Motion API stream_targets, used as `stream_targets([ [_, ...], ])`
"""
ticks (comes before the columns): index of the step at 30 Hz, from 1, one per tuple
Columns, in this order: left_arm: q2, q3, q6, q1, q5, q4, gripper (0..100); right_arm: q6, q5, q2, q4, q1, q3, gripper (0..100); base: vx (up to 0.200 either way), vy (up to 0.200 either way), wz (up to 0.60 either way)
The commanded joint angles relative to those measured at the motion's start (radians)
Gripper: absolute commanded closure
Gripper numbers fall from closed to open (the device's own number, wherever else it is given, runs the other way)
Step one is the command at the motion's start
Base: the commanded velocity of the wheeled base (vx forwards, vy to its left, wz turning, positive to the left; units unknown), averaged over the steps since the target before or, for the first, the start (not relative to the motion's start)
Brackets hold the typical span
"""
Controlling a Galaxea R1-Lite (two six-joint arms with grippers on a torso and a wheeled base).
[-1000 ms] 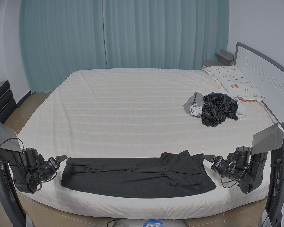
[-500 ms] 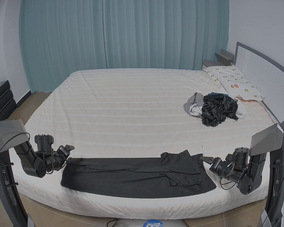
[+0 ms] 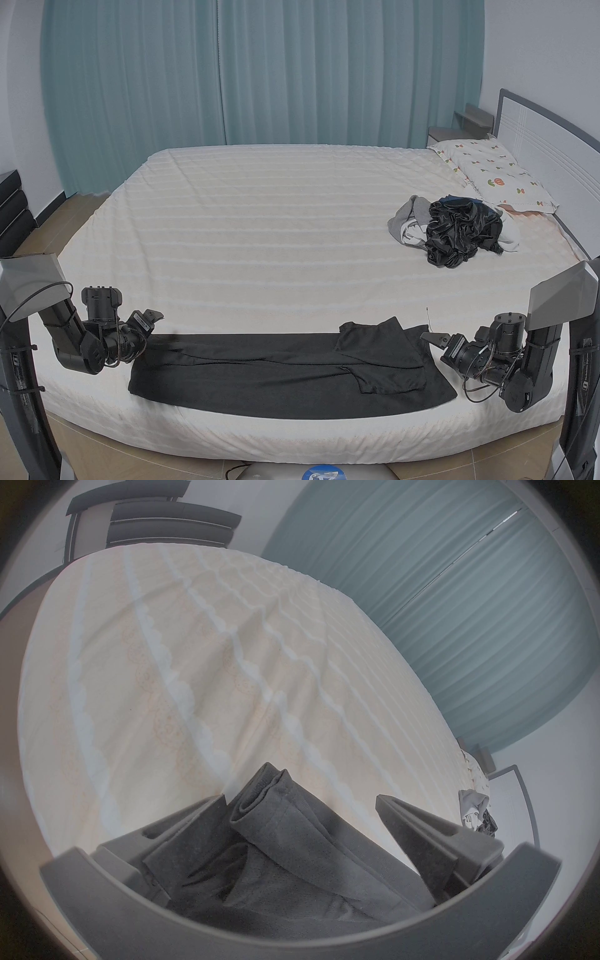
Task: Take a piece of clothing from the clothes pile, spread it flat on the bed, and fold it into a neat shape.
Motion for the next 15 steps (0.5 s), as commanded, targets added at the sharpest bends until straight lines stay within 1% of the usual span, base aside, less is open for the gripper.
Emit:
stream_targets([
  [1, 0.011, -0.003, 0.011, 0.002, 0.001, 0.013, 0, 0.0, -0.001, -0.008, -0.009, 0.002, 0.001, 0, 0.0, 0.0, 0.0],
  [5, 0.011, -0.003, 0.014, 0.002, 0.004, 0.013, 0, 0.003, -0.007, -0.029, -0.009, 0.003, 0.004, 0, 0.0, 0.0, 0.0],
  [6, 0.011, -0.003, 0.014, 0.002, 0.004, 0.011, 100, 0.004, -0.018, -0.04, -0.009, 0.006, 0.006, 0, 0.0, 0.0, 0.0],
  [8, 0.011, -0.005, 0.014, 0.005, 0.012, 0.01, 100, 0.006, -0.052, -0.063, -0.009, 0.025, 0.0, 0, 0.0, 0.0, 0.0],
  [10, 0.01, -0.005, 0.014, 0.005, 0.038, 0.007, 100, 0.023, -0.09, -0.082, -0.007, 0.049, -0.006, 0, 0.0, 0.0, 0.0],
  [12, 0.01, -0.01, 0.014, 0.005, 0.059, 0.001, 100, 0.047, -0.119, -0.097, 0.002, 0.097, -0.011, 0, 0.0, 0.0, 0.0],
  [15, 0.003, -0.011, 0.014, 0.005, 0.069, -0.01, 100, 0.056, -0.15, -0.109, 0.007, 0.16, -0.013, 0, 0.0, 0.0, 0.0],
])
